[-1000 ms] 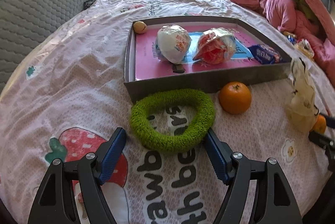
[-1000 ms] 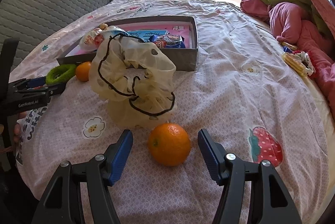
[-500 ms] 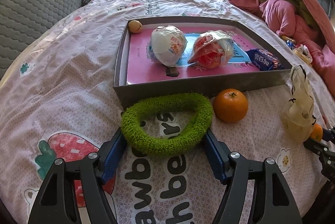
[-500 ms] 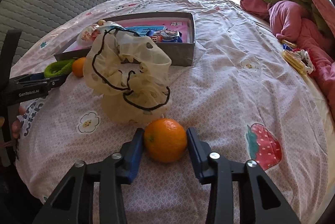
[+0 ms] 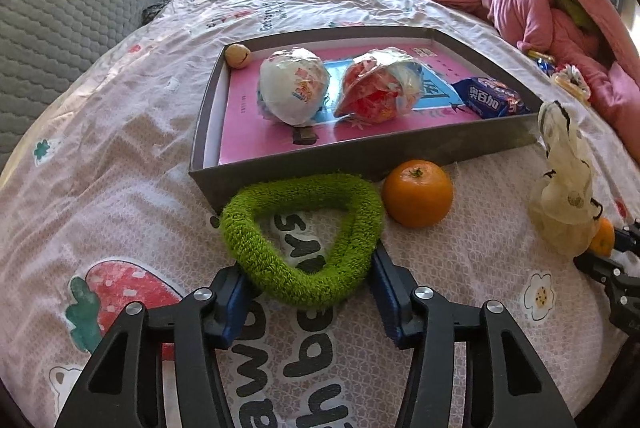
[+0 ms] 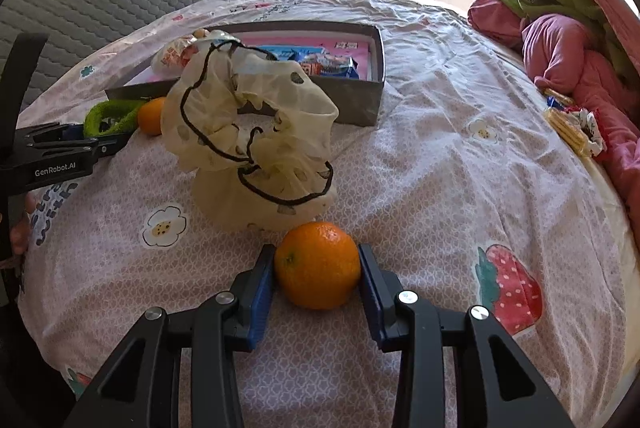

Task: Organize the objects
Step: 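Close right gripper on the orange while left gripper grasps the green fuzzy ring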

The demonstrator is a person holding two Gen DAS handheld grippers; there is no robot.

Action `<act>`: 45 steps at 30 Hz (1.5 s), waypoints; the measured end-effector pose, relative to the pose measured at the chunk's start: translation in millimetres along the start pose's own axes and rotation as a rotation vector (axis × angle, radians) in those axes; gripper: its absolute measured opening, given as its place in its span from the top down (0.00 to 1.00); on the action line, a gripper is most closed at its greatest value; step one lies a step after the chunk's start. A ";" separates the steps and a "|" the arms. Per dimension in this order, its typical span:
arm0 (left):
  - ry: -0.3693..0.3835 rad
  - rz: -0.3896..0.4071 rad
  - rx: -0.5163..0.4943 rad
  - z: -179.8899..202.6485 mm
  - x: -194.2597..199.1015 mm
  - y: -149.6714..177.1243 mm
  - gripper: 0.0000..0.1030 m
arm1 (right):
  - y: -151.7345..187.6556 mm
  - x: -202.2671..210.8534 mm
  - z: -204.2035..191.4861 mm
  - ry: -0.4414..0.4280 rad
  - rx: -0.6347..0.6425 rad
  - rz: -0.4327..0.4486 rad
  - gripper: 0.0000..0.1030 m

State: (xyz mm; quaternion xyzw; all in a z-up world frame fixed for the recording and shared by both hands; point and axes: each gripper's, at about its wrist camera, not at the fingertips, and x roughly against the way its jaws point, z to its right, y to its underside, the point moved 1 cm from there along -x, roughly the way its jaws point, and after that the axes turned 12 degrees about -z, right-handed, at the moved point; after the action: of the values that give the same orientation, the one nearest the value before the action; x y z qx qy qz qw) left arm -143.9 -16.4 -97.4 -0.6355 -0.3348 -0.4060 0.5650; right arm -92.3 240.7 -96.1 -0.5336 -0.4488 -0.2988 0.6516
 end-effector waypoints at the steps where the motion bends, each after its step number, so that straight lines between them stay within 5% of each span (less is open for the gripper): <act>1: -0.003 0.001 -0.006 0.6 0.0 0.1 0.51 | -0.6 1.0 -0.5 0.004 0.005 0.005 0.61; 10: 0.036 0.003 -0.034 10.2 7.7 3.0 0.82 | -0.3 6.5 -0.4 -0.015 0.011 0.014 0.62; 26: 0.179 -0.022 0.026 4.5 22.4 20.0 0.83 | -3.1 26.6 -29.7 -0.096 0.090 0.070 0.62; 45: 0.146 0.039 0.006 8.6 41.7 19.4 0.83 | -20.5 41.3 -76.0 -0.172 0.189 0.169 0.62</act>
State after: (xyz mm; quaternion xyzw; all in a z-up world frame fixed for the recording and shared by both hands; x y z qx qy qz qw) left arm -107.0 -11.9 -69.0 -0.6088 -0.2816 -0.4391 0.5977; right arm -72.6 166.0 -52.2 -0.5293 -0.4825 -0.1527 0.6809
